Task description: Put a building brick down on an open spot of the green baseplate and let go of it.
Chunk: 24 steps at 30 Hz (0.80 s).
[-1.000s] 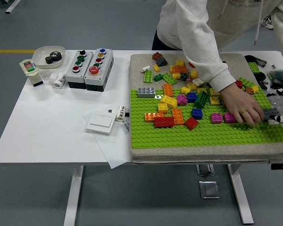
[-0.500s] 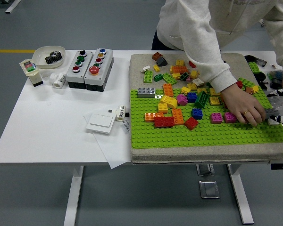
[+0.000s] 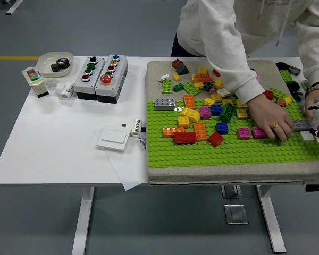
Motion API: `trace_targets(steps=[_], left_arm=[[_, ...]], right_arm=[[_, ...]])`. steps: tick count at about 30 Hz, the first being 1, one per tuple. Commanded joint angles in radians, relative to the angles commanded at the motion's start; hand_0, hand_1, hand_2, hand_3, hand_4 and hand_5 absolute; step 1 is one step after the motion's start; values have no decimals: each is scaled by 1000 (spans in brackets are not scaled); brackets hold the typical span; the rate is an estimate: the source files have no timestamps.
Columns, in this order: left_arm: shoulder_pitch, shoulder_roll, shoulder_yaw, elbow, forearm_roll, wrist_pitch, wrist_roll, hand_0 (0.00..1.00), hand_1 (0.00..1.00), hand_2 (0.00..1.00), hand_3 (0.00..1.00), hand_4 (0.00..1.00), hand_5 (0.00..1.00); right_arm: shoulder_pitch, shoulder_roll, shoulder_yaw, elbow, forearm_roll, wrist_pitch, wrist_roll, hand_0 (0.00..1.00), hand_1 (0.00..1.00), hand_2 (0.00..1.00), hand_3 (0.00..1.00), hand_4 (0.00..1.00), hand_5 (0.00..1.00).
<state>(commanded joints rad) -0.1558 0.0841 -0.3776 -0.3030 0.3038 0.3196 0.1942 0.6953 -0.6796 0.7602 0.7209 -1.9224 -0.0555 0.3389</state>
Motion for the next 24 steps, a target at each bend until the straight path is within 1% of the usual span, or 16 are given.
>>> trace_targets(steps=[11,20,24], left_arm=[[0,0,-4,-1,9,-1,5,606,679,645,549,566,605],[-2,0,-8,-3,17,-3,8,604,678,645,549,566,606],[-7,1,-8,-4,18,-3,9,604,678,645,549,566,606]], right_arm=[[13,14,-25,-6,16,3,5,824,801,826,820,787,459],[60,57,-71,-80,43,-1,4,824,801,825,817,786,460],[97,103,-110,-148,62,-15,0,824,801,825,817,786,460]])
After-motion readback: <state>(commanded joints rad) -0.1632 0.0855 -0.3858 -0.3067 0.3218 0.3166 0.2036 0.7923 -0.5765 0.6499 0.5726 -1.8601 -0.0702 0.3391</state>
